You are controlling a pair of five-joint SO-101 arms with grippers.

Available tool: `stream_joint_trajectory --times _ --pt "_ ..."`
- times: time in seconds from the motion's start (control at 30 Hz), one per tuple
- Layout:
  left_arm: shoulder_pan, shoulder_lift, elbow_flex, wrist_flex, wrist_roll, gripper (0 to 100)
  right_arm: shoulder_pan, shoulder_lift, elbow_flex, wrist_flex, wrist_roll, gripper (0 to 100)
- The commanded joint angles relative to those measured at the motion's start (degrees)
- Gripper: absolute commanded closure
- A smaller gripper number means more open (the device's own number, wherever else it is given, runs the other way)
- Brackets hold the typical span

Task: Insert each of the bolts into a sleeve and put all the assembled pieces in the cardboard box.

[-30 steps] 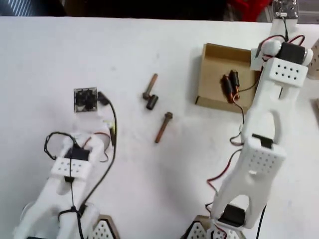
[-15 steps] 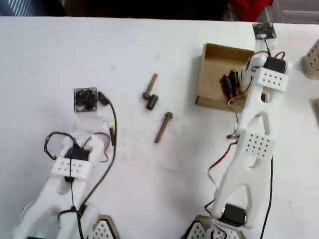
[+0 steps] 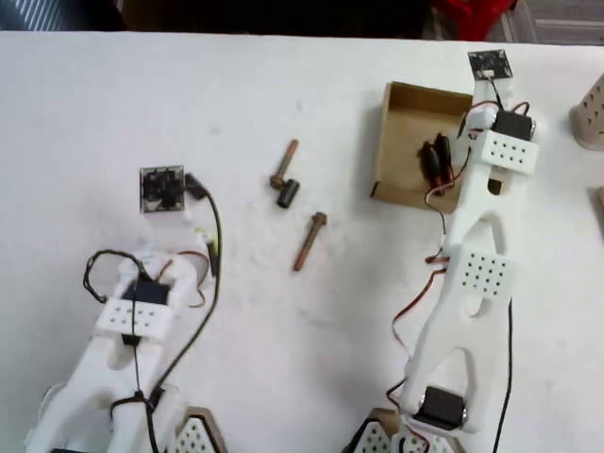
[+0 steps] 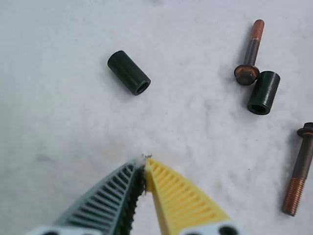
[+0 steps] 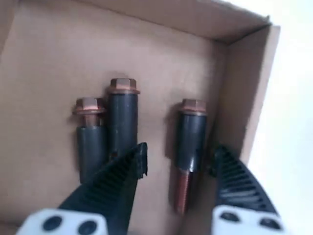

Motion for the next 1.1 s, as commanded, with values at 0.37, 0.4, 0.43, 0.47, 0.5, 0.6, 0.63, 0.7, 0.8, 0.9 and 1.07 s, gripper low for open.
stream_joint_trajectory --times 0.37,0.4,0.43,0.47,0.5,0.6,0.63,0.7,0.8,0.9,1.07 --pt "-0.48 -0.31 -0.35 -0.26 -0.62 98 -2.77 -24.04 2.73 18.77 0.53 96.7" --pt "-0.57 -0.31 -0.35 -0.26 -0.62 98 -3.03 -25.71 5.1 18.77 0.53 96.8" --pt "-1.1 -0.4 -0.35 -0.09 -0.62 98 -3.74 -27.56 8.09 18.77 0.53 97.0" --pt "-1.71 -0.4 -0.62 0.0 -0.62 98 -4.26 -29.76 11.52 18.77 0.53 97.0" --pt "-2.33 -0.4 -0.7 0.0 -0.62 98 -4.79 -32.04 15.47 18.68 0.53 97.0" --pt "-3.38 -0.4 -0.79 0.0 -0.62 98 -7.78 -38.73 28.04 18.51 0.53 97.0" --pt "-3.38 -0.4 -0.79 0.09 -0.62 98 -9.1 -40.66 31.56 18.51 0.26 97.1" --pt "-3.38 -0.4 -0.7 0.09 -0.62 98 -12.0 -43.74 37.63 18.42 0.09 97.1" --pt "-3.65 -0.48 -0.7 1.58 -0.62 98 -16.92 -46.11 43.52 18.33 0.0 97.1" --pt "-5.58 -2.42 -2.73 7.03 -1.32 98 -21.49 -46.46 45.19 18.33 -3.96 97.1" --pt "-8.66 -10.33 -1.76 17.14 -12.84 98 -28.35 -46.37 45.45 16.48 -16.26 97.1"
